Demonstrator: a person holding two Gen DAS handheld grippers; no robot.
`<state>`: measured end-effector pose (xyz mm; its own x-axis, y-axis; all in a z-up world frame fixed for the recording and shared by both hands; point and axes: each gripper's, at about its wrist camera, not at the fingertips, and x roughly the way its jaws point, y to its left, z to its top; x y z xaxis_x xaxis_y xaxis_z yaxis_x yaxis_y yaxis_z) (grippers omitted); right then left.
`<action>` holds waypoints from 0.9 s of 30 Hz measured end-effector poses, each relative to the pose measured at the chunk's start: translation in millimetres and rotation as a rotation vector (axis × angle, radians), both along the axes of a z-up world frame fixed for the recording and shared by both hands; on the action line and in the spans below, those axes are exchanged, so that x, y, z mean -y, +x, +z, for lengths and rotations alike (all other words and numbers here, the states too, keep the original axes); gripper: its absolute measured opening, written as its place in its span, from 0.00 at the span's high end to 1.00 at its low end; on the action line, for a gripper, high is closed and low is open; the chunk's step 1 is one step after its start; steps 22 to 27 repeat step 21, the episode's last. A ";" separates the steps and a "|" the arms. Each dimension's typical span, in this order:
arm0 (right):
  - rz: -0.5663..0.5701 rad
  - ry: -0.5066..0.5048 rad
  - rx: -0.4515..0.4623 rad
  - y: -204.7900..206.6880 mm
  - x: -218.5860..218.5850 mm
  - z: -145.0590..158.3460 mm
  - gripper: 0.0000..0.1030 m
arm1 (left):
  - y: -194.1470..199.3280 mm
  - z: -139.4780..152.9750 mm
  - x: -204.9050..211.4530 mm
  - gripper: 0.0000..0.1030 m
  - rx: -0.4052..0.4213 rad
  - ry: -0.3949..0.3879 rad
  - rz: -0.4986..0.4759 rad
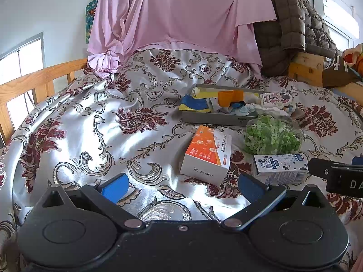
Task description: Organize soft objects
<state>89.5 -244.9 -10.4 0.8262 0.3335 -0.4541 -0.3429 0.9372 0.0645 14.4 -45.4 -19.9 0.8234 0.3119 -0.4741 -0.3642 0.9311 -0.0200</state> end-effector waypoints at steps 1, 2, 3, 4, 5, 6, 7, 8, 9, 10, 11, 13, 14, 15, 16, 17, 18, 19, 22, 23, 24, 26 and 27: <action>0.001 -0.001 -0.002 0.2 -0.3 0.3 0.00 | 0.7 0.2 0.9 0.01 0.000 0.000 0.000; 0.000 -0.001 -0.002 0.1 -0.2 0.2 0.00 | 1.0 0.3 1.1 0.01 0.000 0.000 0.000; 0.000 -0.001 -0.002 -0.3 0.1 -0.1 0.00 | 1.0 0.3 1.3 0.01 0.000 0.001 0.000; 0.000 -0.001 -0.002 0.3 -0.4 0.4 0.00 | 0.1 0.0 0.1 0.01 0.000 0.000 0.000; 0.000 -0.001 -0.002 0.2 -0.3 0.3 0.00 | 1.2 0.3 1.2 0.01 0.000 -0.001 -0.001; 0.000 -0.001 -0.002 0.3 -0.4 0.4 0.00 | 1.8 0.6 2.1 0.01 -0.001 0.000 0.000; 0.000 -0.001 -0.002 -0.1 -0.2 0.0 0.00 | 1.9 0.6 2.1 0.01 -0.001 0.000 -0.001; 0.000 -0.001 -0.002 0.3 -0.5 0.5 0.00 | 2.3 0.7 2.5 0.01 -0.002 -0.001 -0.001; 0.000 -0.001 -0.002 -0.2 -0.2 0.1 0.00 | 1.8 0.4 1.2 0.01 -0.003 -0.003 -0.003; 0.000 -0.001 -0.002 -0.2 -0.2 0.1 0.00 | 1.2 0.2 -0.5 0.01 -0.005 -0.004 -0.003; 0.000 -0.001 -0.002 0.3 -0.5 0.5 0.00 | 0.6 -0.7 -1.1 0.01 -0.005 -0.005 -0.004; 0.000 -0.001 -0.003 0.3 -0.7 0.6 0.00 | 1.2 -0.7 -0.5 0.01 -0.006 -0.003 -0.002; 0.000 -0.001 -0.004 -0.6 -0.1 -0.1 0.00 | 1.1 -1.1 -0.7 0.01 -0.006 -0.001 -0.001; 0.000 -0.002 -0.003 0.2 -0.6 0.6 0.00 | 0.4 -1.3 -1.1 0.01 -0.006 -0.001 -0.001; 0.000 -0.002 -0.003 0.4 -0.6 0.7 0.00 | 0.4 -1.3 -1.2 0.01 -0.007 -0.001 -0.002; 0.000 -0.002 -0.003 0.4 -0.6 0.7 0.00 | 0.5 -1.3 -1.1 0.01 -0.007 0.000 -0.001; 0.000 -0.002 -0.003 0.3 -0.7 0.7 0.00 | -0.5 -1.6 -2.3 0.01 -0.008 -0.001 -0.002; 0.000 -0.002 -0.003 0.3 -0.7 0.7 0.00 | -1.0 -1.8 -3.1 0.01 -0.009 -0.004 -0.003; 0.000 -0.002 -0.004 0.3 -0.7 0.8 0.00 | -0.9 -1.1 -2.4 0.01 -0.010 -0.004 -0.004; 0.000 -0.002 -0.004 0.3 -0.7 0.8 0.00 | -0.9 -1.1 -2.4 0.01 -0.010 -0.004 -0.004; 0.000 -0.002 -0.004 0.3 -0.7 0.8 0.00 | -0.9 -1.1 -2.4 0.01 -0.010 -0.004 -0.004; 0.000 -0.002 -0.004 0.3 -0.7 0.8 0.00 | -0.9 -1.1 -2.4 0.01 -0.010 -0.004 -0.004; 0.000 -0.002 -0.004 0.3 -0.7 0.8 0.00 | -0.9 -1.1 -2.4 0.01 -0.010 -0.004 -0.004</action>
